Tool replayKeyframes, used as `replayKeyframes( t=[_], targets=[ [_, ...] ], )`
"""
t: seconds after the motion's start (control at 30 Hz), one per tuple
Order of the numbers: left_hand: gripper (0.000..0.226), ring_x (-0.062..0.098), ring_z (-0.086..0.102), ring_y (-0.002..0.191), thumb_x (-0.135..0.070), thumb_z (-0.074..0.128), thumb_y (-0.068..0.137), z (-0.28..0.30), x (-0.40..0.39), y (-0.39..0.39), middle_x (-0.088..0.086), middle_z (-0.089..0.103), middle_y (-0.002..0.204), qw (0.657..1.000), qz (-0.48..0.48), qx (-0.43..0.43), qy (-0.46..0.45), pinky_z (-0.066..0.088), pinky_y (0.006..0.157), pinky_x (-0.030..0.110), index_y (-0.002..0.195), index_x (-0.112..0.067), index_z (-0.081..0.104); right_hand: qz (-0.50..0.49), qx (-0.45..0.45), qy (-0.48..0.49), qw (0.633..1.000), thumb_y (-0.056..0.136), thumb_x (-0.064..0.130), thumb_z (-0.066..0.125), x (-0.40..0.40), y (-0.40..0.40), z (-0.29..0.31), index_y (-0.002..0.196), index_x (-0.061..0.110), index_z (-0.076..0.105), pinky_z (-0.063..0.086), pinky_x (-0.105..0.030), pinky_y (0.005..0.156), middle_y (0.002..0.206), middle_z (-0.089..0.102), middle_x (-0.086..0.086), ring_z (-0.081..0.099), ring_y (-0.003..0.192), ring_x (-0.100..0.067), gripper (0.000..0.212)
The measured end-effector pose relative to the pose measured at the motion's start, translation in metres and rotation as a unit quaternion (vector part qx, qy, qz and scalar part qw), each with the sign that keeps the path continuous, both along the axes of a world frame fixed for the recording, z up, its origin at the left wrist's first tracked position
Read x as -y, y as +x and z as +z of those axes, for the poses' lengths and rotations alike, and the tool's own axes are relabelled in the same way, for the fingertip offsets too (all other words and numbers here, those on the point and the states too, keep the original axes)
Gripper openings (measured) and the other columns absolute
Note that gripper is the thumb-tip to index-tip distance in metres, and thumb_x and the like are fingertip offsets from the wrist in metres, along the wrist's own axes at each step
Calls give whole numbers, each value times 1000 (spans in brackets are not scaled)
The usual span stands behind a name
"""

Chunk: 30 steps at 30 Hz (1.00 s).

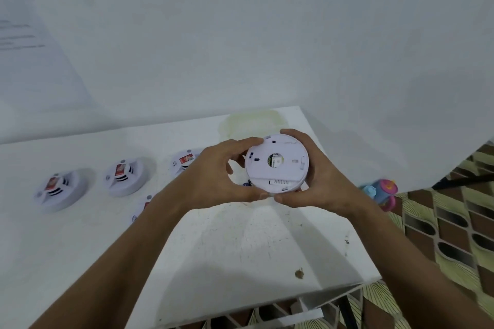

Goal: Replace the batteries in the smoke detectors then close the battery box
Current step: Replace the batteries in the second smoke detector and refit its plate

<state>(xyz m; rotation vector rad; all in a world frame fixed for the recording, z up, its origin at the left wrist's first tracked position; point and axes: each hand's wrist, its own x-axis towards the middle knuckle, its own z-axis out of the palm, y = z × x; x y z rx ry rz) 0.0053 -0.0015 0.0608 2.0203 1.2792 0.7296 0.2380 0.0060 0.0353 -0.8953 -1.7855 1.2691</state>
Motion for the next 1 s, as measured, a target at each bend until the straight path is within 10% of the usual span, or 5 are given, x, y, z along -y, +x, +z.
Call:
replayKeyframes(
  t=[0.67, 1.0],
  targets=[
    [61, 2, 68, 85, -36, 88, 63, 3, 7, -10, -17, 63, 114, 998, 53, -6, -28, 59, 77, 26, 117, -33, 59, -44, 2, 68, 997, 51, 3, 88, -9, -37, -34, 127, 29, 50, 50, -14, 86, 121, 63, 11, 60, 114, -6, 88],
    [61, 10, 68, 67, -64, 74, 43, -4, 10, 4, -7, 69, 82, 991, 110, -79, 9, 57, 58, 41, 89, -27, 59, -74, 35, 92, 992, 49, 33, 85, -9, -37, -45, 131, 31, 53, 50, -50, 100, 128, 63, 5, 59, 118, -25, 88]
  ],
)
